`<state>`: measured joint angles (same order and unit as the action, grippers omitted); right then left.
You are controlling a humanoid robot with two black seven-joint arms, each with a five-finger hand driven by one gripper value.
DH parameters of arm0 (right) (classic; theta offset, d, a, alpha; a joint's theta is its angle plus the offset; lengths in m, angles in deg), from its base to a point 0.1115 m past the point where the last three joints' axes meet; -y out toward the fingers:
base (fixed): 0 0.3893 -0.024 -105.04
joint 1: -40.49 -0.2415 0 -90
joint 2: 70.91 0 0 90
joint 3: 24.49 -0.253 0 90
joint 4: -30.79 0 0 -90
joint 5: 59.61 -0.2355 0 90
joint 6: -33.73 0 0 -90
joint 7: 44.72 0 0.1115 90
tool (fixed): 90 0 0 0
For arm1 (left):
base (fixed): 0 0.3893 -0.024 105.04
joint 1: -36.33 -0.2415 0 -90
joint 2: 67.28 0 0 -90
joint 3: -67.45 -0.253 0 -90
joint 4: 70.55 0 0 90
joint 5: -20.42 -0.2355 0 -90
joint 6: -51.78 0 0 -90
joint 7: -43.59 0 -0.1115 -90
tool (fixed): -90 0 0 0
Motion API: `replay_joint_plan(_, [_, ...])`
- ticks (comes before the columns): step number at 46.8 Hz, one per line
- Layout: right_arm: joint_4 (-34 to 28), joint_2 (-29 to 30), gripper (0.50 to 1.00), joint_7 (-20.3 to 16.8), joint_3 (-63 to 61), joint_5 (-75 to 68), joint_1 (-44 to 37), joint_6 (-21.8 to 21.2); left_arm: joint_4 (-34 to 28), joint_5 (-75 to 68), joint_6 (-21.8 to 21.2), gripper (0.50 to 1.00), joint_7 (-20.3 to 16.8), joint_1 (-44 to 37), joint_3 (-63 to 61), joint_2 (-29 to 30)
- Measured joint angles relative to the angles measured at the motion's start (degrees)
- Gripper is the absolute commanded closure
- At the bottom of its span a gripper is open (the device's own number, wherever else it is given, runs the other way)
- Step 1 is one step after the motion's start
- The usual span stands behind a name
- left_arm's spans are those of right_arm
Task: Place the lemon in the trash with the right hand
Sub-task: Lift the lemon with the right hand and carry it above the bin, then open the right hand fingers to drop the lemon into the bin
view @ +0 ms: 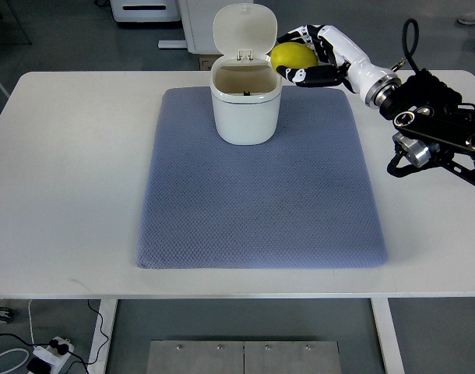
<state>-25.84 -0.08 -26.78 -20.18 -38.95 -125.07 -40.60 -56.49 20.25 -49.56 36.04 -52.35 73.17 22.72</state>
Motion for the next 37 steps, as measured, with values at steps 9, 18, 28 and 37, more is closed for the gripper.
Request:
replay_joint_plan(9, [4.57,5.15,0.906,-0.83,0.15,-0.08,-0.99,-0.93,-0.01,0.00,0.00,0.500,0.00,-0.01,0.00,0.00])
replay_joint_plan(18, [12.73,11.07,0.902,-1.72,0.12,-1.18,-1.94,-3.69,0.00,0.00,0.00,0.500,0.00,-0.01,0.00,0.00])
replay_joint_plan(28, [19.56,16.17,0.877,-3.16,0.09,-1.24,-2.28,-5.89,0.00,0.00,0.00,0.500,0.00,0.00,0.00,0.00])
replay_joint_plan(37, [22.64,18.09,0.842,-3.27,0.16,-1.24,-2.24,-6.70,-0.02,-0.01,0.00,0.500,0.00,0.00,0.00,0.00])
